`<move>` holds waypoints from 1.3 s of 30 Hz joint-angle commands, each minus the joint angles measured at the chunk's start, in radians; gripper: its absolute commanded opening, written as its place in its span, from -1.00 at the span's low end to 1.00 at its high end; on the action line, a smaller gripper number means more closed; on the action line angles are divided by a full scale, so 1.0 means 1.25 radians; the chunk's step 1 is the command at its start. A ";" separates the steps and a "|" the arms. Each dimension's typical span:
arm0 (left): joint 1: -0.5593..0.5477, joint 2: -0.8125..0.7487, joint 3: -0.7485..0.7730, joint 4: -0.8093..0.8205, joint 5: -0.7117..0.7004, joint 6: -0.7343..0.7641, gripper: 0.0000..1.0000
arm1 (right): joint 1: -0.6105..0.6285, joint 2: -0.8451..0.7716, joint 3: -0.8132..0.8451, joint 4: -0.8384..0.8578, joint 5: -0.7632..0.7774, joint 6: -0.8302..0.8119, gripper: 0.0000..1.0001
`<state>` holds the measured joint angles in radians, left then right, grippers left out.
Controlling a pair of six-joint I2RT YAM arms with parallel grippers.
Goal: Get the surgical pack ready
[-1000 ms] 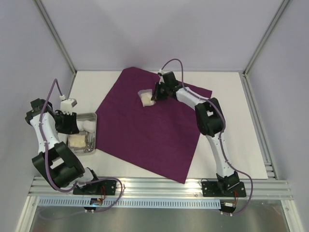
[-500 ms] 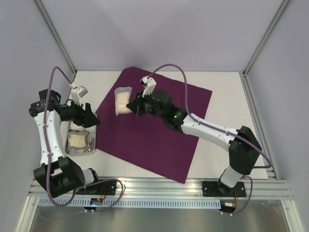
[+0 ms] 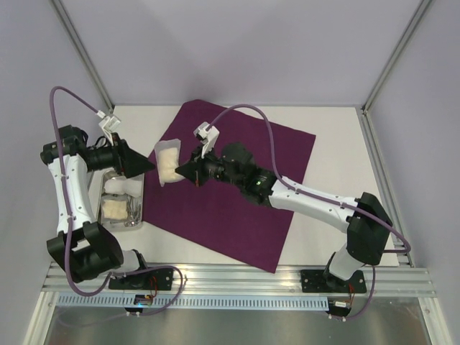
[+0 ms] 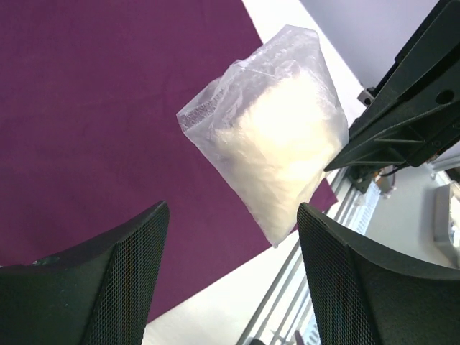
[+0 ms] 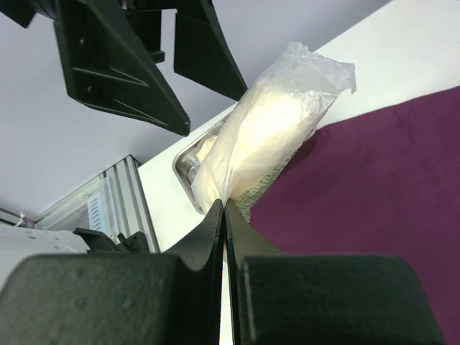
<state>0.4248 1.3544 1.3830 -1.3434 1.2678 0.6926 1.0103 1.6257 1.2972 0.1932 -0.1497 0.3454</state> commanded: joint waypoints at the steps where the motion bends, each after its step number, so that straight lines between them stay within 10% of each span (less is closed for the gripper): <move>1: -0.002 -0.027 0.007 -0.122 0.084 -0.027 0.61 | 0.005 -0.039 0.043 0.054 -0.037 -0.030 -0.99; 10: -0.004 -0.096 -0.033 -0.047 0.131 -0.109 0.51 | 0.009 -0.017 0.048 0.112 -0.092 0.008 -0.99; 22: -0.005 -0.114 -0.025 -0.069 0.158 -0.097 -1.00 | 0.007 0.027 0.054 0.136 -0.122 0.056 -0.99; 24: -0.005 -0.113 -0.029 -0.035 0.125 -0.136 -1.00 | 0.005 0.032 0.063 0.085 -0.096 0.053 -0.71; 26: -0.005 -0.113 -0.051 0.038 0.021 -0.191 -1.00 | -0.004 0.035 0.072 0.036 -0.079 0.050 0.20; 29: -0.002 -0.113 -0.100 0.082 -0.227 -0.186 -1.00 | -0.024 0.022 0.058 -0.051 -0.028 0.065 0.53; 34: 0.003 -0.217 -0.260 0.228 -0.608 -0.101 -1.00 | -0.049 0.000 -0.006 -0.118 0.007 0.083 0.60; 39: 0.105 -0.190 -0.310 0.241 -0.643 -0.027 -1.00 | -0.049 0.032 0.019 -0.176 -0.024 0.086 0.59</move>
<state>0.4763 1.0821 0.9825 -1.1145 0.5884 0.5739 0.9432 1.6657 1.2915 0.0277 -0.1726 0.4412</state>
